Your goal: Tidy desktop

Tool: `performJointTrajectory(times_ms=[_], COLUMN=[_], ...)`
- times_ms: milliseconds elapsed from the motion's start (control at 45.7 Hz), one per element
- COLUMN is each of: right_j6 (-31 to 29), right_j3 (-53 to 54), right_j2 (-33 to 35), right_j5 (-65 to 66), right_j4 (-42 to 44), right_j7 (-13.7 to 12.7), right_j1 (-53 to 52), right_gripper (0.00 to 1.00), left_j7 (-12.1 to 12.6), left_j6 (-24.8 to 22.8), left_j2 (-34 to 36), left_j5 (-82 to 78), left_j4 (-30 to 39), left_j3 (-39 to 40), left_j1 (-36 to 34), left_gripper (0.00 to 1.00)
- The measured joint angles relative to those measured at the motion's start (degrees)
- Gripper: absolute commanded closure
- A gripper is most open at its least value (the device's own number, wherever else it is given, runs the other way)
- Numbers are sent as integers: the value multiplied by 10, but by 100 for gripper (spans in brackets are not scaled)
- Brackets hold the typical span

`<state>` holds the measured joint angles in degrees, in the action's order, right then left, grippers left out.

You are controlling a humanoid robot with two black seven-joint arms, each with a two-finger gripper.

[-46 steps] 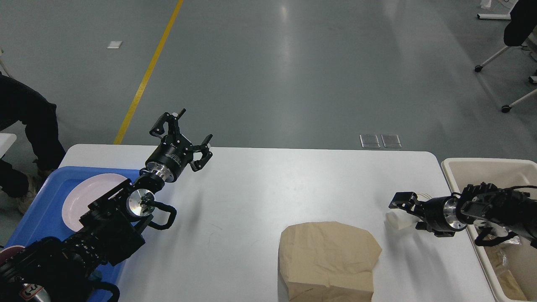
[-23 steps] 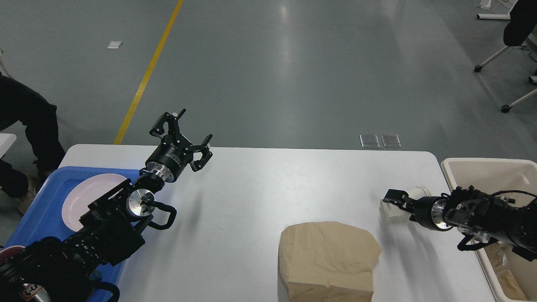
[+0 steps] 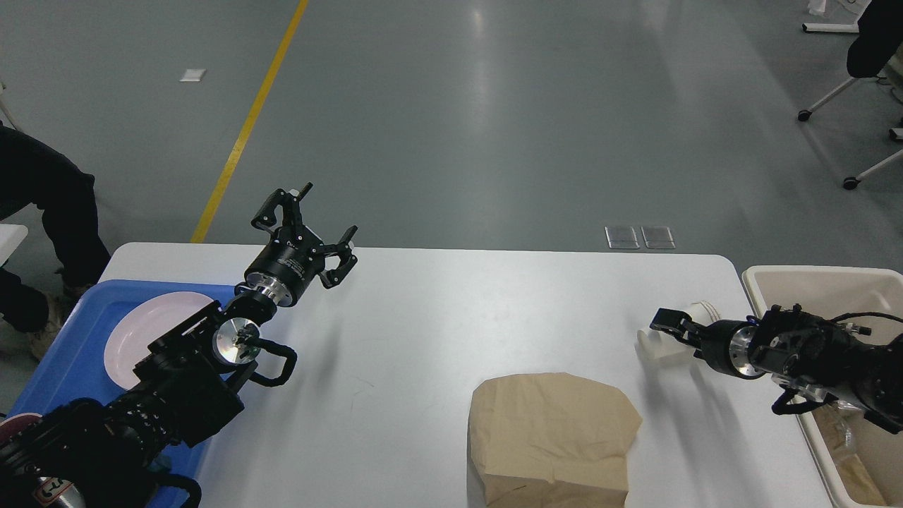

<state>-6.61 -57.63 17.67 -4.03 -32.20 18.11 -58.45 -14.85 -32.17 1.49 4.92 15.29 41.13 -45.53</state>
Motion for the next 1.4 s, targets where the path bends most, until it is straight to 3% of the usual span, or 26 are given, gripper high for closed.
performJointTrajectory(times_ms=[109, 372, 460, 569, 657, 700, 1116, 1401], right_j6=[-2, -6, -6, -6, -6, -7, -76, -70], right_j3=[-4, -6, -7, -7, -6, -6, -36, -37], right_j2=[0, 0, 0, 0, 2, 4, 64, 81], right_j5=[2, 3, 3, 3, 3, 3, 23, 60], right_j4=[-1, -2, -2, -2, -3, -4, -30, -10], right_j7=[0, 0, 0, 0, 0, 0, 2, 2], right_j1=[0, -1, -3, -5, -7, -9, -34, -28], right_gripper=[65, 66, 58, 35, 7, 2, 0, 0], left_j7=[0, 0, 0, 0, 0, 0, 0, 0], left_j6=[0, 0, 0, 0, 0, 0, 0, 0], left_j2=[0, 0, 0, 0, 0, 0, 0, 0], left_j5=[0, 0, 0, 0, 0, 0, 0, 0], left_j4=[0, 0, 0, 0, 0, 0, 0, 0], left_j3=[0, 0, 0, 0, 0, 0, 0, 0], left_j1=[0, 0, 0, 0, 0, 0, 0, 0], left_gripper=[3, 3, 3, 3, 3, 3, 3, 3])
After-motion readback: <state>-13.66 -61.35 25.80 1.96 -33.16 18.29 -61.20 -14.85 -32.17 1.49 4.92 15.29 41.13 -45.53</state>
